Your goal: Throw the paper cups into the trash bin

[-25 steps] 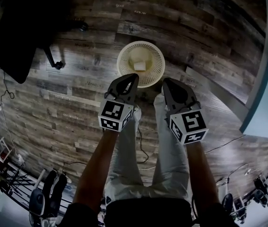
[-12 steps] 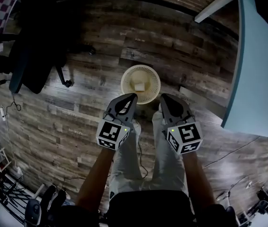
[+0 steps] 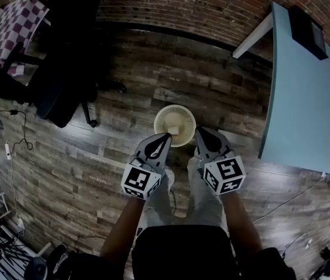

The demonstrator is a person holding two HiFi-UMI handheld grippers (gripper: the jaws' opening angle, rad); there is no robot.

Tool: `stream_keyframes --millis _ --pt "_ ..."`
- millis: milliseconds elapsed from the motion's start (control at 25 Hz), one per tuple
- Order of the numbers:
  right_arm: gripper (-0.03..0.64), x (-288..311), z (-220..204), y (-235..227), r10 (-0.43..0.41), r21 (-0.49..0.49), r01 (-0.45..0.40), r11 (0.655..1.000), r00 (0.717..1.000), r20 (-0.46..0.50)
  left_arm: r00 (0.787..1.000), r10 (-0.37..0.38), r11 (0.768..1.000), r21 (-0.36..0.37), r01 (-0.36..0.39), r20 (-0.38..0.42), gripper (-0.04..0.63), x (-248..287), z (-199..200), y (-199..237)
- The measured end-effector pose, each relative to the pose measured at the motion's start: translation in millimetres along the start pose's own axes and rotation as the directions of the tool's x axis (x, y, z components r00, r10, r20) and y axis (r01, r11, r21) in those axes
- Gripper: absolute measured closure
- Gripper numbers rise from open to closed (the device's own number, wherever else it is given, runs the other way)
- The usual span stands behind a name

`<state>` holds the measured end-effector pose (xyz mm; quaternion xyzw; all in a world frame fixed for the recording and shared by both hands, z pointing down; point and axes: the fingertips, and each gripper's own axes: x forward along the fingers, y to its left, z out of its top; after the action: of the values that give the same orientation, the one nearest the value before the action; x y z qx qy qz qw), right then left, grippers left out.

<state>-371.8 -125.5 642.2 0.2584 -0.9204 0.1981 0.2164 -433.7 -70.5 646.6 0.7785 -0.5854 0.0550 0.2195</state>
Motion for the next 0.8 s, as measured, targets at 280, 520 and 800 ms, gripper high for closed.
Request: stream_keyframes --millis 280,520,800 --pt "0.612 -26 59 25 0.014 0.011 -0.014 1.0 0.997 0.07 0.997 0.031 0.999 0.031 -0.033 0.071 0.586 -41 58 -1" --pt "0.612 -45 106 51 0.018 -0.031 -0.014 0.999 0.991 0.133 0.988 0.039 0.995 0.09 -0.053 0.149 0.586 -70 110 0" --pt "0.612 -57 144 85 0.014 -0.068 0.0 0.998 0.979 0.202 0.979 0.003 0.983 0.177 -0.04 0.202 0.586 -95 153 1"
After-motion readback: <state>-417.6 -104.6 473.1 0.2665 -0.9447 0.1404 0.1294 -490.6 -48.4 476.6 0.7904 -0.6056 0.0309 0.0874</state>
